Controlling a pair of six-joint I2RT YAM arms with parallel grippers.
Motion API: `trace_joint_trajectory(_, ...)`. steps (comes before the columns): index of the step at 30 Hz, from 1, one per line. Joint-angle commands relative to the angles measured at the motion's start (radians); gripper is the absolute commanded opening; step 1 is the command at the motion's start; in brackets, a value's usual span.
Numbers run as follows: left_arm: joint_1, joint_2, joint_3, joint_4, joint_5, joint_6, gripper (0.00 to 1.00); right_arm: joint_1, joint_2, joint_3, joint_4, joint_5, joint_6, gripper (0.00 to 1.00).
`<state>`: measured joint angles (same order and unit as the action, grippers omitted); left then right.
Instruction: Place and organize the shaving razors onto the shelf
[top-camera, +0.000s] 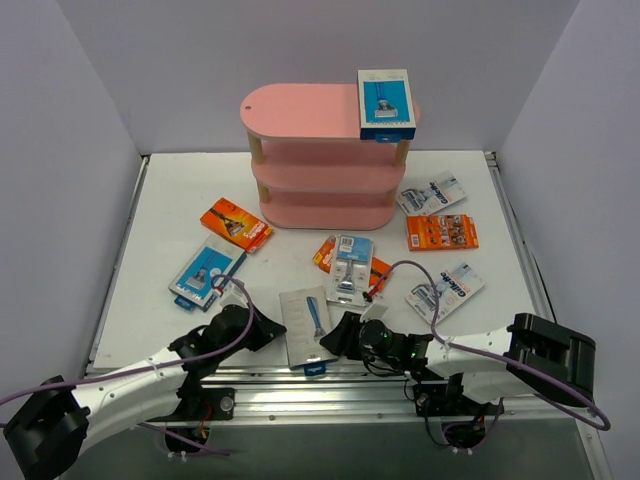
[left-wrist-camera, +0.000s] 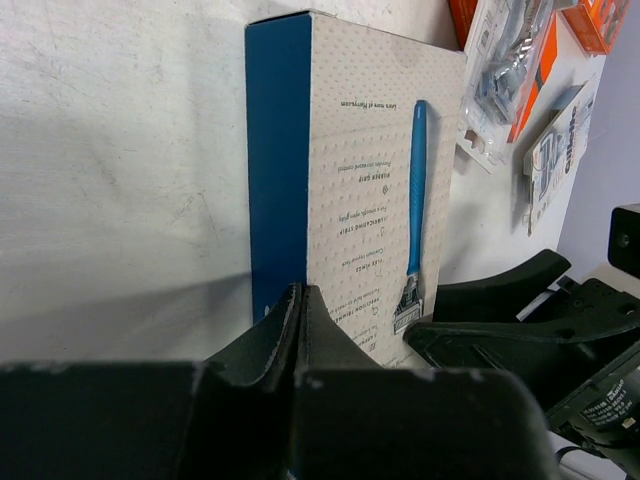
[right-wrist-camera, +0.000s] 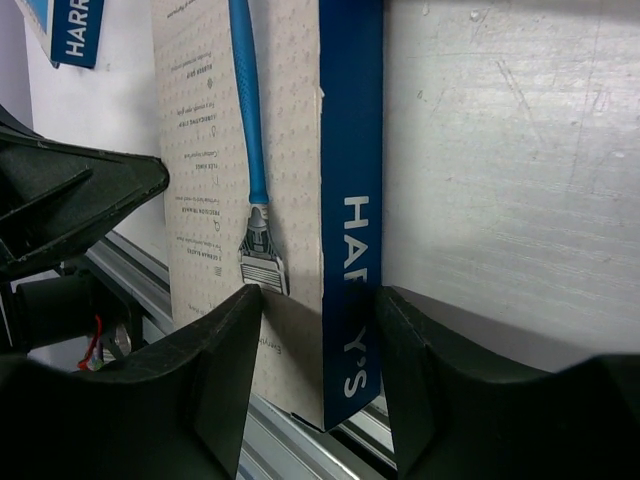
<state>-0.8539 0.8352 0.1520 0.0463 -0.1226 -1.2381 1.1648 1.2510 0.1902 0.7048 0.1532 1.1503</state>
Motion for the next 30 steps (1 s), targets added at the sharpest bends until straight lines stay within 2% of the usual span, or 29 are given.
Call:
trace_joint_trajectory(1, -0.025, 0.074, -0.052, -0.166, -0.022, 0.012, 0.02, 0.033, -0.039, 0.092, 0.007, -0.015, -0.023, 0.43)
trace_joint_trajectory(9, -0.048, 0.146, -0.042, -0.106, -0.037, 0.029, 0.02, 0.075, -0.042, 0.173, 0.010, -0.026, -0.073, 0.41)
trace_joint_trajectory(17, -0.054, 0.137, -0.035, -0.121, -0.049, 0.029, 0.02, 0.127, -0.059, 0.244, -0.031, 0.054, -0.098, 0.39)
trace_joint_trajectory(22, -0.059, 0.127, -0.037, -0.126, -0.052, 0.026, 0.11, 0.127, -0.042, 0.287, -0.065, 0.074, -0.115, 0.40)
trace_joint_trajectory(30, -0.062, 0.125, -0.035, -0.121, -0.043, 0.025, 0.13, 0.108, 0.063, 0.380, -0.071, 0.080, -0.152, 0.42)
